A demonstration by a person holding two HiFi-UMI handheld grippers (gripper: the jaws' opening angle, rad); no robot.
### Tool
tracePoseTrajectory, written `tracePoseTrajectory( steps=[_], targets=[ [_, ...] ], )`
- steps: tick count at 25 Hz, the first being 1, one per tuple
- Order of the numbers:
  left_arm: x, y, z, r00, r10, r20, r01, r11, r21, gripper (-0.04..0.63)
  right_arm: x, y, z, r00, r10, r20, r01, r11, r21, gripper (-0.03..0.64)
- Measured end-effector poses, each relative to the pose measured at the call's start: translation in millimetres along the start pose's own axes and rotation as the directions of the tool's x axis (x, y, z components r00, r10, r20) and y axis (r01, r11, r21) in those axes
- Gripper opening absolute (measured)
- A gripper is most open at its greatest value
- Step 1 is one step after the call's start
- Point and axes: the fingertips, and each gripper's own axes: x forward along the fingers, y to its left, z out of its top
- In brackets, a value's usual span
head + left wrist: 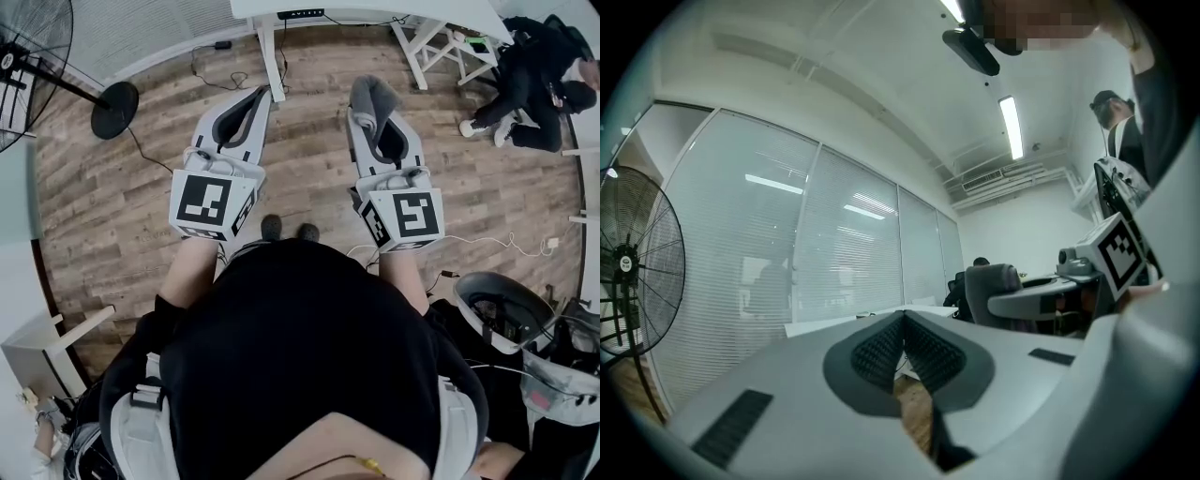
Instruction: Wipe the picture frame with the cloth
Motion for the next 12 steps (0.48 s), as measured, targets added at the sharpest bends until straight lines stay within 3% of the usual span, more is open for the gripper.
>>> tracePoseTrajectory(
  steps=[12],
  targets=[
    [-6.1, 57.7, -14.3, 1.000, -0.018, -0.004, 0.018, 1.000, -0.019, 0.012, 46.2, 29.8, -6.2, 0.999, -0.038, -0.014, 0.038, 0.999, 0.003, 0.098]
  ],
)
